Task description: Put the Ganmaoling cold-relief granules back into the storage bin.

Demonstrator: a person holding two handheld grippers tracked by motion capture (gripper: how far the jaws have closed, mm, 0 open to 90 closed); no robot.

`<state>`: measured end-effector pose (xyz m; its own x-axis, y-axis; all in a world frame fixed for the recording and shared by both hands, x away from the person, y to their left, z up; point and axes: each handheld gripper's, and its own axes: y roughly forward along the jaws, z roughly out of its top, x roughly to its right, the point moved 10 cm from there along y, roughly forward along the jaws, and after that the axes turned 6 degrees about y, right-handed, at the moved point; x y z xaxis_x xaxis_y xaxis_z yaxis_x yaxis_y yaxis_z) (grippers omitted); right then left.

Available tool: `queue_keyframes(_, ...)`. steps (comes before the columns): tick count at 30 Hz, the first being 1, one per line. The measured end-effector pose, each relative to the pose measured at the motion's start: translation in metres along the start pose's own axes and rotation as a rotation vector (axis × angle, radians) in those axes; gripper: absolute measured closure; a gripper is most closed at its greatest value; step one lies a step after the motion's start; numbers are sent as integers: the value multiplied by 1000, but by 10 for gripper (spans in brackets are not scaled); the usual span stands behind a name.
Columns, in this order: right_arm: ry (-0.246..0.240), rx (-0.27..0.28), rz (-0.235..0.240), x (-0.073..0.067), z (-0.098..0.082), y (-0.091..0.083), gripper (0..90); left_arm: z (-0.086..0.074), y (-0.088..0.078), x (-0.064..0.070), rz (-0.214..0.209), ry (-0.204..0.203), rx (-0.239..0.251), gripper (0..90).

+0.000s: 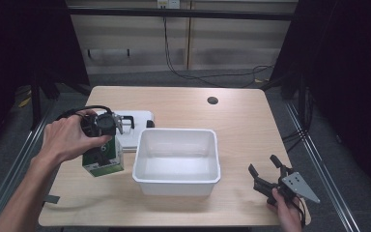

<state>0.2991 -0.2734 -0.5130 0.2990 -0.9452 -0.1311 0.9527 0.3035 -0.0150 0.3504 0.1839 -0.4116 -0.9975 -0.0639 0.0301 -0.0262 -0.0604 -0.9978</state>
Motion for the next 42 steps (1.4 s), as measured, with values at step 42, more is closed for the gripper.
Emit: queue_keyframes(42,-2,0,2,0,0,0,124,58,-57,-8,53,30,132,161)
